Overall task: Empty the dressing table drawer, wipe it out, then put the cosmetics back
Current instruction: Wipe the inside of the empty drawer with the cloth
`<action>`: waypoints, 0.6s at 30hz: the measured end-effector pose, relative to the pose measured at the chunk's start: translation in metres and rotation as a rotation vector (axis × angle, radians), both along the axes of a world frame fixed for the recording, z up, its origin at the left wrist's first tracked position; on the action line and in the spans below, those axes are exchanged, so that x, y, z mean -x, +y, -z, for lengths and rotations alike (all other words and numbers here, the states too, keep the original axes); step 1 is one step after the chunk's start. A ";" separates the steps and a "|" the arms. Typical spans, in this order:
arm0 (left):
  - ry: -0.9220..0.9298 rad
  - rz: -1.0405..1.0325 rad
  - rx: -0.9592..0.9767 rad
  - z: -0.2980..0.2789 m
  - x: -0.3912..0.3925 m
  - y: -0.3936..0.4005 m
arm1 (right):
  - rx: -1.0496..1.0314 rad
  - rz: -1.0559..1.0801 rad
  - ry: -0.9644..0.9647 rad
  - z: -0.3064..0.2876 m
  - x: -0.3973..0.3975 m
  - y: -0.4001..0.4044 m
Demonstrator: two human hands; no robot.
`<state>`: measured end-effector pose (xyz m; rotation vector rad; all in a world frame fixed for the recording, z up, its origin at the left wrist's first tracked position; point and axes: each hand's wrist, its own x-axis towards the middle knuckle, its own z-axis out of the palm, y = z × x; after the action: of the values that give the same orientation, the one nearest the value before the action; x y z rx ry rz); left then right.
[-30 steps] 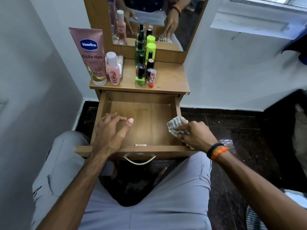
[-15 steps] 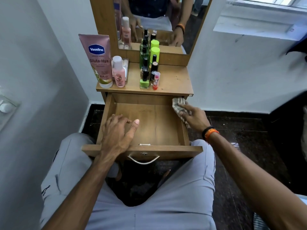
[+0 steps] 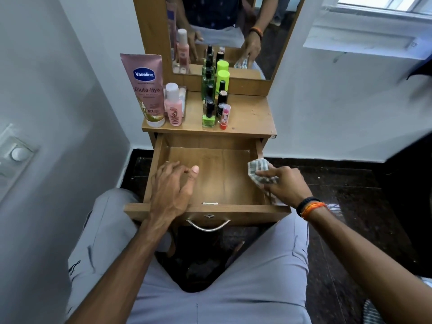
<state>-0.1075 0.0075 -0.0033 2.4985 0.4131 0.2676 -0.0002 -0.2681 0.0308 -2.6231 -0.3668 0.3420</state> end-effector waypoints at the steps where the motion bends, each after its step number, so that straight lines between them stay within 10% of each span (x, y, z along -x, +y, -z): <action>1: 0.005 -0.001 -0.002 0.000 0.000 0.000 | -0.008 -0.003 -0.032 0.003 -0.007 0.003; 10: 0.016 0.025 0.021 0.001 -0.002 0.003 | -0.085 0.115 -0.212 0.019 -0.064 0.039; 18: 0.080 0.039 -0.022 0.001 0.000 0.001 | -0.155 0.069 0.125 -0.013 -0.049 0.001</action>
<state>-0.1080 0.0081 -0.0040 2.5425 0.3946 0.1578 0.0489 -0.2670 0.0437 -2.4426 -0.2503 0.4340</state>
